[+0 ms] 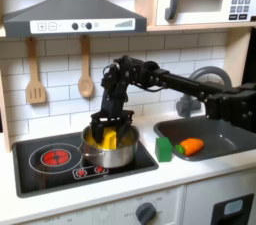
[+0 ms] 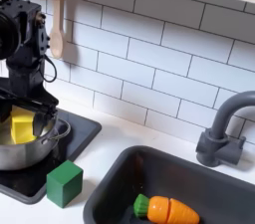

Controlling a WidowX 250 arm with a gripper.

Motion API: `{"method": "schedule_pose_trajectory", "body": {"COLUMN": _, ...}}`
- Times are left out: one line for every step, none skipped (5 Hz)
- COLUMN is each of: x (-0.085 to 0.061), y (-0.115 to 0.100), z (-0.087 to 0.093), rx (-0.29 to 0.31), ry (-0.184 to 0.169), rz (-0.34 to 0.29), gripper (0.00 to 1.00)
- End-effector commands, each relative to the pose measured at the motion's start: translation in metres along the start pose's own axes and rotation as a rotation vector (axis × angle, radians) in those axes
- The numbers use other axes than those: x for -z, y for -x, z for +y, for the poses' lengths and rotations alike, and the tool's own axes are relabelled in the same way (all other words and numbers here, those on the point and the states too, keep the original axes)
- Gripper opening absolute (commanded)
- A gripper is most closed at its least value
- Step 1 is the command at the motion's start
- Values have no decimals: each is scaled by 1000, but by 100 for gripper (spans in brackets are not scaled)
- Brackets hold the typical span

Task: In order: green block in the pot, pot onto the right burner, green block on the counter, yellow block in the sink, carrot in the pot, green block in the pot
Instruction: 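Take the yellow block out of the pot and put it in the sink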

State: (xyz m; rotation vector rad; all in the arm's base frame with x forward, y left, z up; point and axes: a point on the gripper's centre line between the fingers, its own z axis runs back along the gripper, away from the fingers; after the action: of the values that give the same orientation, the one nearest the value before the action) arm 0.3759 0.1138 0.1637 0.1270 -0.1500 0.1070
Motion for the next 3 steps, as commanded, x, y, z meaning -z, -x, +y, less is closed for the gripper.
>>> {"method": "schedule_pose_trajectory", "body": {"x": 2, "y": -2, "z": -1, "rx": -18, "ry": 1, "rz": -8, "gripper": 0}}
{"method": "schedule_pose_trajectory", "body": {"x": 4, "y": 0, "z": -2, "rx": -26, "ry": -8, "rz": -10, "gripper": 0}}
{"method": "schedule_pose_trajectory", "body": {"x": 4, "y": 0, "z": -3, "rx": -28, "ry": -7, "rz": -23, "gripper": 0}}
